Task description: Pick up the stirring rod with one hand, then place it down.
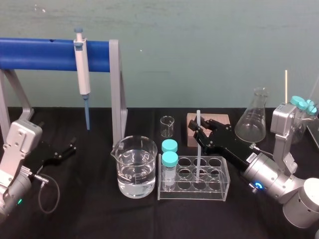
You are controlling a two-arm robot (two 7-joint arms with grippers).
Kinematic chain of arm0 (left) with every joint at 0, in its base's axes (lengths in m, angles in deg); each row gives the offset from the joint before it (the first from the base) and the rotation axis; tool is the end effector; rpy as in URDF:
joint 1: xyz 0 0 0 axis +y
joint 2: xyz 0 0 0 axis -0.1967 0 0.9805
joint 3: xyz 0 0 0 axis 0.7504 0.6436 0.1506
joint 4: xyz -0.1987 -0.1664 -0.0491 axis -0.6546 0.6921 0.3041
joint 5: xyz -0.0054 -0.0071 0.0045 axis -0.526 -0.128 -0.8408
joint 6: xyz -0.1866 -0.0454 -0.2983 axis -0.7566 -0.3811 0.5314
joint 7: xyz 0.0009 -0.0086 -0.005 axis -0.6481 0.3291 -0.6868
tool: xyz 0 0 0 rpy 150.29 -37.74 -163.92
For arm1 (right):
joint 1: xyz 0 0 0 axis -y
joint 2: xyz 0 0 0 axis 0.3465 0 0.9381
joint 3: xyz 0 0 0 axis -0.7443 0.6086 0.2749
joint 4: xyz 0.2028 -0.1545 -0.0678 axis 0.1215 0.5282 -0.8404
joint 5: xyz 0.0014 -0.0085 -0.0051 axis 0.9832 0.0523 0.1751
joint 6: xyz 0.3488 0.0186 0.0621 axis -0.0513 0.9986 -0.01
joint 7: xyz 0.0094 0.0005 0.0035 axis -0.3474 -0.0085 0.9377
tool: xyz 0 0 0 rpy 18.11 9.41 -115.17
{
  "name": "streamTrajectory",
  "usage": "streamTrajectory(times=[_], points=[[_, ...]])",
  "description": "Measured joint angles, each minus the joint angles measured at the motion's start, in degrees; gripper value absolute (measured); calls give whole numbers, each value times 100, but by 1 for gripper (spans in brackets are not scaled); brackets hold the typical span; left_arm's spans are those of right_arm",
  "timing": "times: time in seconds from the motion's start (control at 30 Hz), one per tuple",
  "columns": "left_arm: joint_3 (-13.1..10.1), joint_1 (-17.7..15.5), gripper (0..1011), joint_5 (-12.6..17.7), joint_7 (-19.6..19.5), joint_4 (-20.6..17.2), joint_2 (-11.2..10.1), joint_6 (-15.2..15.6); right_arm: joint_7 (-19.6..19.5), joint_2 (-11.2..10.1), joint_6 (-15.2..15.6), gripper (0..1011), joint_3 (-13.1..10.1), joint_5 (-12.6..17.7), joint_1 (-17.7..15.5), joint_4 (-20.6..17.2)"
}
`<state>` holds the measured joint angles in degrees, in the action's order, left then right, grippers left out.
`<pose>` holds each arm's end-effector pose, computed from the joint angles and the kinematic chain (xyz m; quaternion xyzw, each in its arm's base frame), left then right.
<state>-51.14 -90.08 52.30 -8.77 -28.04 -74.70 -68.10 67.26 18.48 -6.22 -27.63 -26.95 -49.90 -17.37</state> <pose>0.3971 0.0553 -0.2898 0.1415 -0.1324 0.5799 0.7913 0.4475 -0.0226 -0.2967 0.0822 -0.0242 -0.3703 0.9250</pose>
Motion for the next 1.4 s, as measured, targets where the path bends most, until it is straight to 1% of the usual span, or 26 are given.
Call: streamTrajectory(times=[0.07,0.13,0.17,0.23,0.3,0.33,0.4,0.43,0.53,0.57,0.63,0.67,0.7,0.73,0.8,0.83,0.9,0.93,1.03,1.07,1.17,1.2,1.23,1.27,1.37,1.4], points=[[0,0,1000,0,0,0,0,0,0,0,0,266,0,1,0,0],[0,0,1000,0,0,0,0,0,1,0,0,345,0,4,0,0],[0,0,1000,0,0,0,0,0,1,0,0,357,0,4,0,0],[0,0,1000,0,0,0,0,0,1,0,0,440,0,6,0,-1],[0,0,1000,0,0,0,0,0,1,0,0,487,0,8,0,0],[0,0,1000,0,0,0,0,0,1,0,0,549,-1,9,0,-1],[0,0,1000,0,0,0,0,0,1,0,0,588,0,10,0,0],[0,0,1000,0,0,0,0,0,1,0,-1,645,0,11,0,-1],[0,0,1000,0,0,0,0,0,1,0,-1,731,-1,14,0,0],[0,0,1000,0,0,0,0,0,2,0,-1,731,-1,14,0,-1],[0,0,1000,0,0,0,0,0,3,0,-1,823,0,14,0,0],[0,0,1000,0,0,0,0,0,3,0,-1,838,0,14,0,-1],[0,0,1000,0,0,0,0,0,3,0,-1,879,-1,14,0,-1],[0,0,1000,0,0,0,0,0,4,0,-1,889,-1,14,0,0],[0,0,1000,0,0,0,0,0,-30,0,-2,956,-13,0,-7,-22],[0,0,1000,0,0,0,0,0,-122,1,-2,973,-40,-33,-24,-65],[0,0,1000,0,0,0,0,0,-576,4,-5,1003,-157,-226,-122,-258],[0,0,1000,0,0,0,0,0,-996,8,5,1003,-245,-432,-208,-397],[0,0,1000,0,0,0,0,0,-1699,28,93,1003,-392,-771,-353,-607],[0,0,1000,0,0,0,0,0,-2108,45,201,1003,-486,-959,-454,-717],[0,0,1000,0,0,0,0,0,-2650,64,444,1003,-609,-1208,-594,-844],[0,0,1000,0,0,0,0,0,-2921,71,641,1003,-666,-1340,-673,-883],[0,0,1000,0,0,0,0,0,-3005,74,713,1003,-682,-1377,-702,-888],[0,0,1000,0,0,0,0,0,-3165,82,909,1003,-717,-1448,-758,-889],[0,0,1000,0,0,0,0,0,-3293,98,1152,1003,-754,-1500,-820,-866],[0,0,1000,0,0,0,0,0,-3336,115,1275,1003,-770,-1528,-848,-826]])
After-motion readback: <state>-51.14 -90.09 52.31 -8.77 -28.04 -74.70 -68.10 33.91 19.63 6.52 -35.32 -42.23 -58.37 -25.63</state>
